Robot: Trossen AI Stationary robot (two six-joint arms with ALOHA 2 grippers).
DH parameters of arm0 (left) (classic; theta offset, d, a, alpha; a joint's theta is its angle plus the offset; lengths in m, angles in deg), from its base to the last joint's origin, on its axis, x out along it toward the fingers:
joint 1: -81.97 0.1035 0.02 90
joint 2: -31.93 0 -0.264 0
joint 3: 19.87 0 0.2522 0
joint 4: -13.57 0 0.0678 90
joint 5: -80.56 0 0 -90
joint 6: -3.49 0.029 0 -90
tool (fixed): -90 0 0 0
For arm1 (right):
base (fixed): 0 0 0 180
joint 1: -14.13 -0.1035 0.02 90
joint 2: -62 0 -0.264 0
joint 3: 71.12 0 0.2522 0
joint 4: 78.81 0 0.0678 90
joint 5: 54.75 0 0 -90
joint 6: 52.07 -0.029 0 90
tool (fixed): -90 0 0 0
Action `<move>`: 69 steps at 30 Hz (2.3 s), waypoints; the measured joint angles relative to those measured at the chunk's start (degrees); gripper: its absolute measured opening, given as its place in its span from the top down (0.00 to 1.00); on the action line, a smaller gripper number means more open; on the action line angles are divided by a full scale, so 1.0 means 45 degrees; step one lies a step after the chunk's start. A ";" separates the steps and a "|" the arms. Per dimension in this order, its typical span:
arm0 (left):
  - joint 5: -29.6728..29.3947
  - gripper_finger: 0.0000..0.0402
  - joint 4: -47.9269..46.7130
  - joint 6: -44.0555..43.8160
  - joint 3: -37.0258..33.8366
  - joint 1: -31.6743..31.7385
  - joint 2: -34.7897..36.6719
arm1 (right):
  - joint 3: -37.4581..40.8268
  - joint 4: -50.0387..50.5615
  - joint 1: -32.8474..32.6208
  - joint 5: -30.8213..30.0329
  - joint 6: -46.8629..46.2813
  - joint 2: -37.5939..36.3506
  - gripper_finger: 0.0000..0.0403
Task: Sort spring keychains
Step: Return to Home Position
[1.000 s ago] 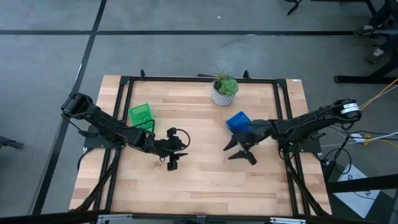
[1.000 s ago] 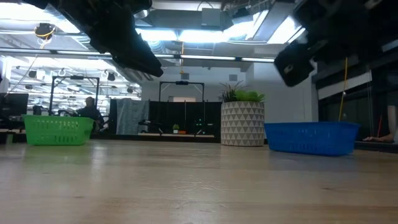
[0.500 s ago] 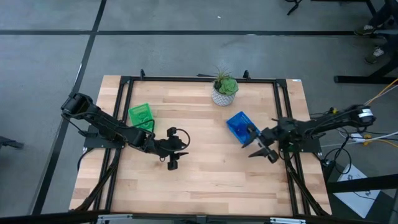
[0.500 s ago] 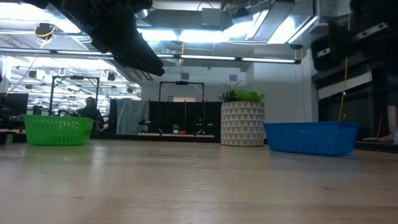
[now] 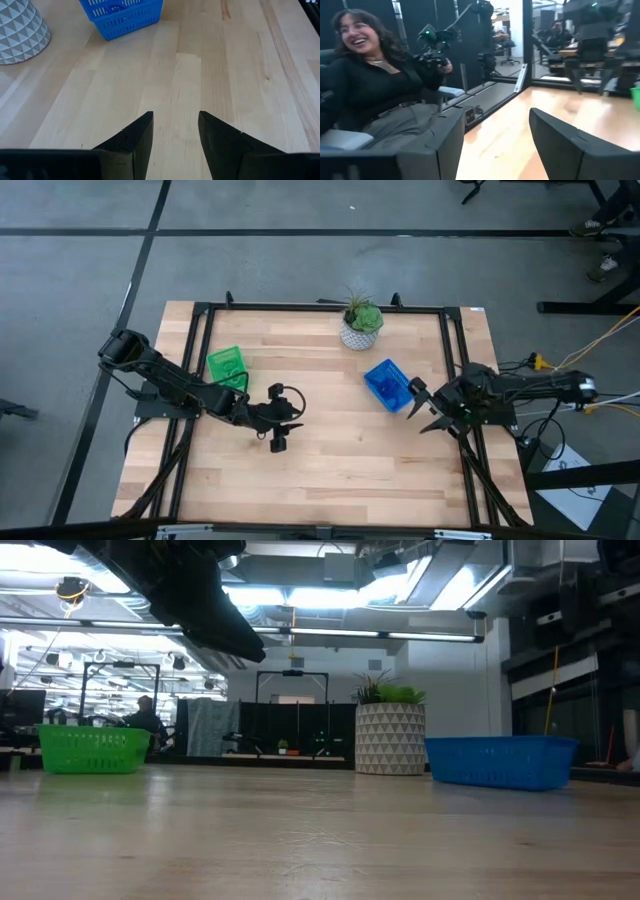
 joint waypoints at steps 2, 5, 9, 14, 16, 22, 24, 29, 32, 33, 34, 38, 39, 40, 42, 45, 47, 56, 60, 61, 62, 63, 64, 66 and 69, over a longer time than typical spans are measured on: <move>0.0003 0.62 0.0002 -0.0007 0.0000 0.0000 0.0000 | 0.0000 0.0933 0.0297 0.0036 0.0133 -0.0844 0.45; 0.0002 0.62 0.0000 -0.0010 0.0000 0.0000 0.0000 | -0.0014 0.2352 0.0635 0.0044 0.0555 -0.1987 0.45; -0.0076 0.62 0.0005 -0.0010 0.0000 0.0000 0.0000 | -0.0011 0.4180 0.1019 0.0058 0.1135 -0.3261 0.45; -0.0679 0.62 0.0007 -0.0163 0.0000 0.0000 0.0000 | -0.0131 0.4423 0.1589 -0.0183 0.1472 -0.3765 0.45; -0.0991 0.62 0.0106 -0.0208 -0.0020 -0.0048 0.0000 | -0.0131 0.4452 0.1840 -0.0407 0.1408 -0.3757 0.45; -0.0759 0.62 0.3089 0.0428 -0.1736 -0.0281 0.0843 | -0.0131 0.4438 0.2407 -0.0403 0.1318 -0.3746 0.45; -0.0526 0.62 0.3666 0.0307 -0.2776 -0.0196 0.1735 | -0.0131 0.4430 0.2481 -0.0408 0.1326 -0.3746 0.45; -0.0473 0.62 0.5392 -0.0217 -0.5658 -0.0243 0.4473 | -0.0131 0.4433 0.2485 -0.0403 0.1249 -0.3741 0.45; -0.0297 0.62 0.6252 -0.0243 -0.7333 -0.0364 0.6126 | -0.0131 0.4438 0.2485 -0.0403 0.1239 -0.3741 0.45; -0.0113 0.62 0.6499 -0.0243 -0.7798 -0.0356 0.6650 | -0.0131 0.4433 0.2485 -0.0405 0.1239 -0.3741 0.45; 0.0123 0.62 0.6748 -0.0244 -0.8245 -0.0335 0.7175 | -0.0131 0.4433 0.2485 -0.0403 0.1239 -0.3741 0.45; 0.1191 0.62 0.7177 -0.0209 -0.9398 -0.0022 0.9193 | -0.0131 0.4437 0.2485 -0.0403 0.1239 -0.3741 0.45; 0.1447 0.62 0.6918 -0.0121 -0.9415 0.0103 0.9648 | -0.0131 0.4433 0.2485 -0.0405 0.1243 -0.3741 0.45; 0.1650 0.62 0.6543 -0.0018 -0.9383 0.0246 1.0077 | -0.0131 0.4433 0.2485 -0.0408 0.1239 -0.3741 0.45; 0.1954 0.62 0.6047 0.0309 -0.9379 0.0637 1.0786 | -0.0131 0.4433 0.2485 -0.0408 0.1241 -0.3741 0.45; 0.2524 0.63 0.5396 0.0697 -0.9390 0.1405 1.1723 | -0.0131 0.4433 0.2480 -0.0404 0.1244 -0.3741 0.45; 0.3084 0.63 0.4972 0.0864 -0.9408 0.1973 1.2388 | -0.0131 0.4433 0.2480 -0.0406 0.1244 -0.3741 0.45; 0.3944 0.61 0.1556 0.1107 -0.9413 0.3737 1.5394 | -0.0136 0.4433 0.2480 -0.0404 0.1244 -0.3741 0.45; 0.3969 0.62 0.0308 0.1382 -0.9409 0.4021 1.6496 | -0.0136 0.4433 0.2480 -0.0408 0.1249 -0.3741 0.45; 0.4139 0.62 0.0286 0.1619 -0.9408 0.4077 1.6699 | -0.0136 0.4433 0.2480 -0.0408 0.1249 -0.3741 0.45; 0.4328 0.63 0.0252 0.1864 -0.9408 0.4110 1.6861 | -0.0136 0.4436 0.2480 -0.0408 0.1249 -0.3736 0.45; 0.4442 0.63 0.0228 0.2113 -0.9408 0.4156 1.7007 | -0.0136 0.4433 0.2475 -0.0408 0.1249 -0.3740 0.45; 0.4531 0.63 0.0204 0.2323 -0.9408 0.4210 1.7175 | -0.0136 0.4433 0.2475 -0.0404 0.1249 -0.3736 0.45; 0.4623 0.62 0.0186 0.2706 -0.9408 0.4314 1.7337 | -0.0136 0.4433 0.2475 -0.0408 0.1249 -0.3736 0.45; 0.4678 0.62 0.0180 0.2963 -0.9408 0.4431 1.7354 | -0.0136 0.4435 0.2475 -0.0408 0.1249 -0.3736 0.45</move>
